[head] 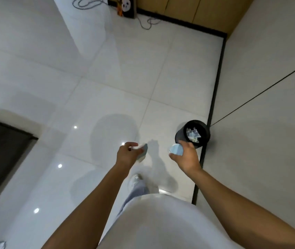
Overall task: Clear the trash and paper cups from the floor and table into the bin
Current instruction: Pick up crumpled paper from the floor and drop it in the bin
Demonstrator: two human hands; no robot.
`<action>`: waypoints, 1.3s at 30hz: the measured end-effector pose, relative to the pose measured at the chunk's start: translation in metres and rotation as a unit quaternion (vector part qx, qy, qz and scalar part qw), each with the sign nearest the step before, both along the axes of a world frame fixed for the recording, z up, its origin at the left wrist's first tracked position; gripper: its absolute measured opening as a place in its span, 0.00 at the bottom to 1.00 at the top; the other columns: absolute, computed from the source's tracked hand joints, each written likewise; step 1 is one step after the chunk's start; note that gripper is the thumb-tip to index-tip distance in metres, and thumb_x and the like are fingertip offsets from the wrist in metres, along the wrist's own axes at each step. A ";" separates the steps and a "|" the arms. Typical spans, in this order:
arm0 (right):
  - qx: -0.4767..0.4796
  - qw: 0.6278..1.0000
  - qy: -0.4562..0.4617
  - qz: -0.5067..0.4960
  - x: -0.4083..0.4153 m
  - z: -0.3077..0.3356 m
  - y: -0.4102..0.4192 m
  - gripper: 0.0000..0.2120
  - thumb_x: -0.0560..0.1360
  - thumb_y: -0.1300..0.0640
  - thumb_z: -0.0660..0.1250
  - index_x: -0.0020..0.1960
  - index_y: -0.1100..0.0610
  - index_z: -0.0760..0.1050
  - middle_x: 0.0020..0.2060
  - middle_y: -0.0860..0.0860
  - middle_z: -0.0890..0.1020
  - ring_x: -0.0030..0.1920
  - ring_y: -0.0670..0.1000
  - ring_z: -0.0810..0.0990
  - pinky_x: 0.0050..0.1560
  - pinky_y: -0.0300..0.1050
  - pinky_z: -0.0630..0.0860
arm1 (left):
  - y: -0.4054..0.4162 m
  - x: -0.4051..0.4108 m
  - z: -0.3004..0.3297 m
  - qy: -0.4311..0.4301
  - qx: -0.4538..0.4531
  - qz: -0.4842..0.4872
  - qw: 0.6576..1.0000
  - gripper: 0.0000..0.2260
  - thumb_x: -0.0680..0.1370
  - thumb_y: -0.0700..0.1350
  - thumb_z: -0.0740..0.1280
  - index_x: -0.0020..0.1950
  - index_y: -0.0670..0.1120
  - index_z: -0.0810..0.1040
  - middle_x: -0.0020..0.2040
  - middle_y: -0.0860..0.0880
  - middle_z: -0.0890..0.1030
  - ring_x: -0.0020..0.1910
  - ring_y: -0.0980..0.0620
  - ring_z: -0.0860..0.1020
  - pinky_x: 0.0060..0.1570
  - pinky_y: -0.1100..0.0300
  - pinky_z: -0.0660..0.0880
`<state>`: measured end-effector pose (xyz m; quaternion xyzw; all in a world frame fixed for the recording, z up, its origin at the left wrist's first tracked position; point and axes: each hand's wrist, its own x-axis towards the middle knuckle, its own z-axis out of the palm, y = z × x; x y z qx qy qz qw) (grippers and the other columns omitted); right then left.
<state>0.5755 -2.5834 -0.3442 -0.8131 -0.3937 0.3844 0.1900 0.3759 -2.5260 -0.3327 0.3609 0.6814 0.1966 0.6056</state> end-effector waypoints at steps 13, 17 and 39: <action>-0.028 0.985 -0.015 -0.168 0.159 -0.044 0.064 0.27 0.69 0.60 0.75 0.65 0.60 0.72 0.60 0.57 0.71 0.54 0.53 0.74 0.54 0.37 0.68 | 0.136 0.176 -0.050 0.023 -0.058 -0.133 0.989 0.11 0.72 0.43 0.73 0.52 0.44 0.78 0.48 0.45 0.79 0.44 0.50 0.77 0.37 0.65 0.72; -0.047 0.987 -0.012 -0.154 0.226 -0.069 0.091 0.26 0.71 0.58 0.74 0.66 0.58 0.70 0.61 0.54 0.71 0.57 0.52 0.74 0.53 0.38 0.68 | 0.160 0.243 -0.072 0.013 -0.075 -0.111 0.991 0.10 0.73 0.41 0.72 0.53 0.44 0.78 0.48 0.45 0.79 0.43 0.51 0.76 0.39 0.63 0.72; -0.169 0.942 0.060 -0.282 0.348 -0.203 0.163 0.23 0.73 0.57 0.69 0.67 0.59 0.70 0.65 0.58 0.70 0.61 0.57 0.73 0.54 0.43 0.69 | 0.202 0.406 -0.205 0.085 -0.135 -0.218 0.963 0.13 0.71 0.41 0.74 0.54 0.42 0.78 0.45 0.45 0.79 0.40 0.50 0.77 0.38 0.62 0.74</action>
